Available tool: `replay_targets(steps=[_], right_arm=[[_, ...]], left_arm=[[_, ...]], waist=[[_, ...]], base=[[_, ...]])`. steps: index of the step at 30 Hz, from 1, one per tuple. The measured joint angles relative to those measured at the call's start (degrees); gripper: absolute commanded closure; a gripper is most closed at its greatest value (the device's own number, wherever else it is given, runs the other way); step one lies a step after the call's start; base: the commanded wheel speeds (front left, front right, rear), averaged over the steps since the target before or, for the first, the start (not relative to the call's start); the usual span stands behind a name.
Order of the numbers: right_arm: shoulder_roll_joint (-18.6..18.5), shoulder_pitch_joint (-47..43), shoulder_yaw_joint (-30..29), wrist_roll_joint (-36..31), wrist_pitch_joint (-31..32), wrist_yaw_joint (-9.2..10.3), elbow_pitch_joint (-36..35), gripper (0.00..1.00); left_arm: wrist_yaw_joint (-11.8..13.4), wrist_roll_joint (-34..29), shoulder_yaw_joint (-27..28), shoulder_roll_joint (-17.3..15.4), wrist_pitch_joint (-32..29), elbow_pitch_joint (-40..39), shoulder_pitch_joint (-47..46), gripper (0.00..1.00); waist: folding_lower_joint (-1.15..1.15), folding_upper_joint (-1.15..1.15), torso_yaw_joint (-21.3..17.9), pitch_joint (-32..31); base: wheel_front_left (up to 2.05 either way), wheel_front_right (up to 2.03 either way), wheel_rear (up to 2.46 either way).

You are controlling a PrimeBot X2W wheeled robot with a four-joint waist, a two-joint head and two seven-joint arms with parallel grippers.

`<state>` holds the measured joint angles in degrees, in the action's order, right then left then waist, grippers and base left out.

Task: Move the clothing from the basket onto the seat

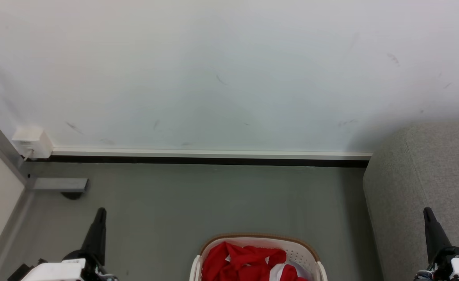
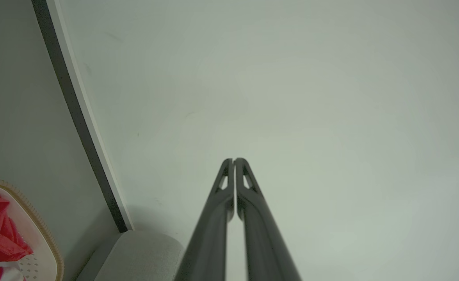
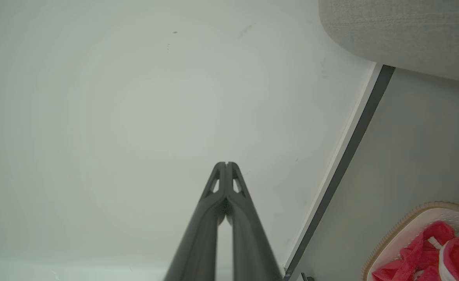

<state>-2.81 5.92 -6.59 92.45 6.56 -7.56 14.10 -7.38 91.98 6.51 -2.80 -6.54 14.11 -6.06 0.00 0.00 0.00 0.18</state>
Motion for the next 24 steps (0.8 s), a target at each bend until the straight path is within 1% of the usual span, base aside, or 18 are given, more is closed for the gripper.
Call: replay_targets(steps=[22, 23, 24], right_arm=[[0.0, 0.0, 0.0, 0.0, 0.0, 0.0, 0.0, 1.0], [0.01, -0.05, 0.01, 0.0, -0.01, 0.0, 0.11, 0.0], [0.09, -0.25, 0.08, 0.0, -0.04, 0.0, 0.52, 0.0]], left_arm=[[0.0, 0.0, 0.0, 0.0, 0.0, 0.0, 0.0, 1.0], [0.03, -0.02, -0.01, 0.02, 0.02, 0.11, 0.05, 0.0], [0.07, -0.03, -0.03, 0.11, 0.05, 0.52, 0.3, 0.0]], waist=[[0.0, 0.0, 0.0, 0.0], [0.0, 0.0, 0.0, 0.0], [0.0, 0.0, 0.0, 0.0]], base=[[0.0, 0.0, 0.0], [0.0, 0.0, 0.0], [0.0, 0.0, 0.0]])
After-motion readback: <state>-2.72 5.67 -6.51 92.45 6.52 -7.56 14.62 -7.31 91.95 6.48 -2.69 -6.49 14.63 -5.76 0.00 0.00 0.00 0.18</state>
